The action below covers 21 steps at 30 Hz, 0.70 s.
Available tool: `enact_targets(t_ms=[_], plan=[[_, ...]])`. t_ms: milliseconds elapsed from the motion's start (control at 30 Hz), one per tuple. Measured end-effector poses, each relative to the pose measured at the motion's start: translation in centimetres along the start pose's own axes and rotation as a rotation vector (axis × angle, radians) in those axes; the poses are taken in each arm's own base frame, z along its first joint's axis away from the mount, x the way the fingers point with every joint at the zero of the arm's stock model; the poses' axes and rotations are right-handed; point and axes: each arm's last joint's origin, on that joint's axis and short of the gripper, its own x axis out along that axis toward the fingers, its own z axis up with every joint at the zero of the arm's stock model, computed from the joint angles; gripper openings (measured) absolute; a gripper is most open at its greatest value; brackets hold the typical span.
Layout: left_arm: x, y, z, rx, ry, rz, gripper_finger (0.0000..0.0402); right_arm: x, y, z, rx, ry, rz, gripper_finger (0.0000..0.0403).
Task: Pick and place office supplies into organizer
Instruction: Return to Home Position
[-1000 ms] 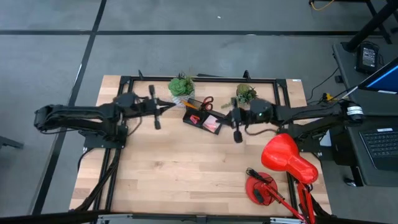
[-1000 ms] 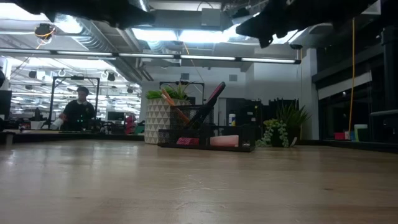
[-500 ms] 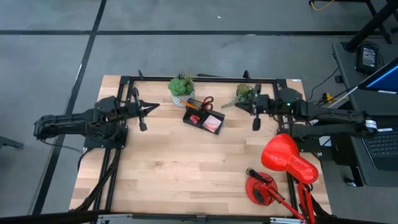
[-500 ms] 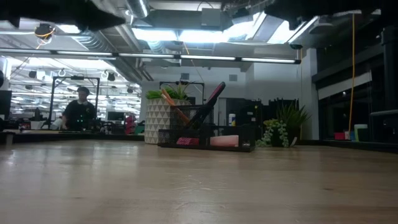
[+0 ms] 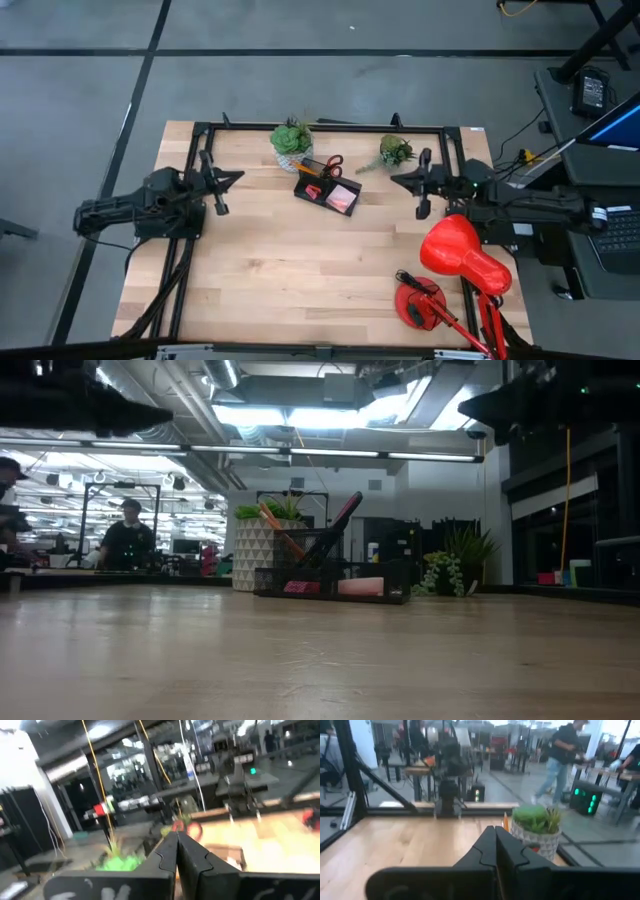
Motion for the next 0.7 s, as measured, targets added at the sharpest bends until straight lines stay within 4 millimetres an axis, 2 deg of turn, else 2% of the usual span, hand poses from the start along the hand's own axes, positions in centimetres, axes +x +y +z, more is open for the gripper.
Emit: enact_targets(t_ms=[200, 300, 367, 700], plan=[[0.5, -0.8, -2.2, -0.022, 0.055, -0.027, 0.0002, -1.0, 0.3, -1.9, -0.021, 0.000, 0.045, 0.0000], [0.7, -1.1, -3.1, -0.028, 0.010, -0.015, 0.0001, -1.4, 0.4, -2.1, -0.024, -0.018, 0.054, 0.0000], [0.7, -1.3, -3.7, -0.031, 0.054, -0.032, 0.0002, -1.6, 0.4, -2.1, -0.026, -0.020, 0.056, 0.0000], [0.7, -1.3, -4.5, -0.056, 0.126, -0.060, 0.0003, -2.8, 0.7, -2.5, -0.066, 0.019, 0.108, 0.0000]])
